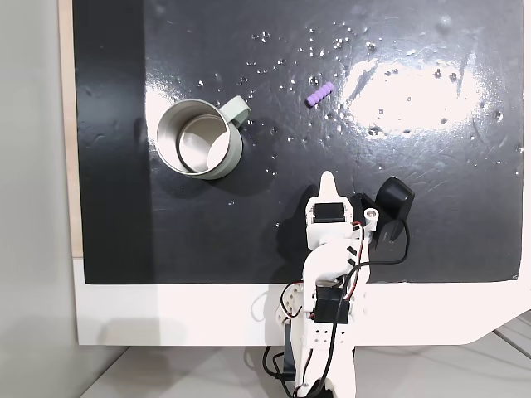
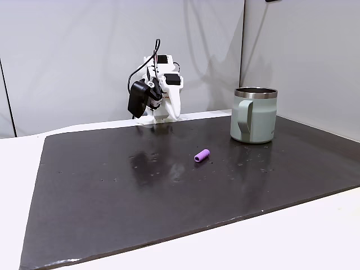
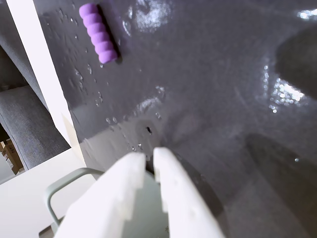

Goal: Grasp a pengrip and put it in the cup.

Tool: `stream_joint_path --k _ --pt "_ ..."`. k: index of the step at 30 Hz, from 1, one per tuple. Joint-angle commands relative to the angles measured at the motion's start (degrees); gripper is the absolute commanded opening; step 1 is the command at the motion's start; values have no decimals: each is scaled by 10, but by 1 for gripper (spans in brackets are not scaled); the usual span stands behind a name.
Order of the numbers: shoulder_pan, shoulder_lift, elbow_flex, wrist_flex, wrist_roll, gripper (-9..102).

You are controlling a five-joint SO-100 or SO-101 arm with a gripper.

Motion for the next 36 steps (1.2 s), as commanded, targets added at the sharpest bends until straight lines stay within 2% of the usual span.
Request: stream_joint_path --k 1,22,26,36 --pt "-27 4 0 -32 43 0" --pt "-1 4 -40 -34 23 0" --pt "4 -8 -83 -1 -47 0" --pt "43 -286 -286 -26 -108 0"
